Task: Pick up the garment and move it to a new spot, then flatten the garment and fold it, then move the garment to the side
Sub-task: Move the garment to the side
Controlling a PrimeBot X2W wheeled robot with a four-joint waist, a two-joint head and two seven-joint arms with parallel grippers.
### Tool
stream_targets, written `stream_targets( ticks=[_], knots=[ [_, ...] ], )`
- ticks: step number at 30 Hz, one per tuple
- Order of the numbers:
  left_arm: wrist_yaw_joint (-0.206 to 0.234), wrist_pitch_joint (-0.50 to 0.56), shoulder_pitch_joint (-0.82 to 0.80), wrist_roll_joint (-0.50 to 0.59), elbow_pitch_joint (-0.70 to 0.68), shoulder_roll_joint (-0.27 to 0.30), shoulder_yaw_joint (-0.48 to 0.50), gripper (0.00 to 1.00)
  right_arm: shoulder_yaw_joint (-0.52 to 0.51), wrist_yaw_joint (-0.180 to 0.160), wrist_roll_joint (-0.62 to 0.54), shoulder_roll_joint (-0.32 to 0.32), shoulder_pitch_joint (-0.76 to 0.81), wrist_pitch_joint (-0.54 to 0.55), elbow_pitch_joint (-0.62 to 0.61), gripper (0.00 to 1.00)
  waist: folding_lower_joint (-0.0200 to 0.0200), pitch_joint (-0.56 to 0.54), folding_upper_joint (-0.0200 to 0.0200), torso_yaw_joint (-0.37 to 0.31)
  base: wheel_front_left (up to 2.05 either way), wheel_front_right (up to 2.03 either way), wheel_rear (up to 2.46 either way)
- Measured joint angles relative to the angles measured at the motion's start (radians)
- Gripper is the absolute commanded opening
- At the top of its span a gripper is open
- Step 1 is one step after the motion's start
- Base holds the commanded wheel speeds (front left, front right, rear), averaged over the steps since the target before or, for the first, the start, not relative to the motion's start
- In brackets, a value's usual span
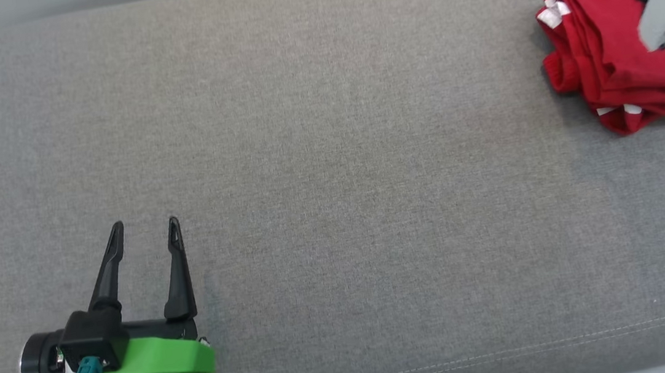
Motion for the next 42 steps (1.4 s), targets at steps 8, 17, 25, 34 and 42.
stream_targets(
  ticks=[8,17,25,34,42],
  knots=[
    [0.004,0.0,0.042,-0.004,0.001,-0.007,0.018,1.0,-0.204,0.0,-0.049,0.066,0.114,-0.005,-0.071,1.0,0.0,-0.075,0.0,-0.004,0.0,0.0,0.0],
    [0.015,0.0,0.101,-0.007,-0.007,-0.01,0.048,1.0,-0.567,0.0,-0.286,0.17,0.397,-0.005,-0.205,1.0,0.0,-0.151,0.0,-0.004,0.0,0.0,0.0],
    [0.021,0.0,0.125,-0.011,-0.003,-0.014,0.06,1.0,-0.799,0.0,-0.491,0.291,0.65,-0.005,-0.354,1.0,0.0,-0.194,0.0,-0.01,0.0,0.0,0.0],
    [0.026,0.0,0.158,-0.021,0.006,-0.018,0.086,1.0,-0.985,-0.001,-0.693,0.423,0.875,-0.005,-0.522,1.0,-0.0001,-0.237,0.0,-0.023,0.0,0.0,0.0],
    [0.031,0.0,0.173,-0.021,0.006,-0.024,0.094,1.0,-1.094,-0.001,-0.821,0.535,1.048,-0.005,-0.634,1.0,0.0,-0.251,0.0,-0.02,0.0,0.0,0.0]
  ],
)
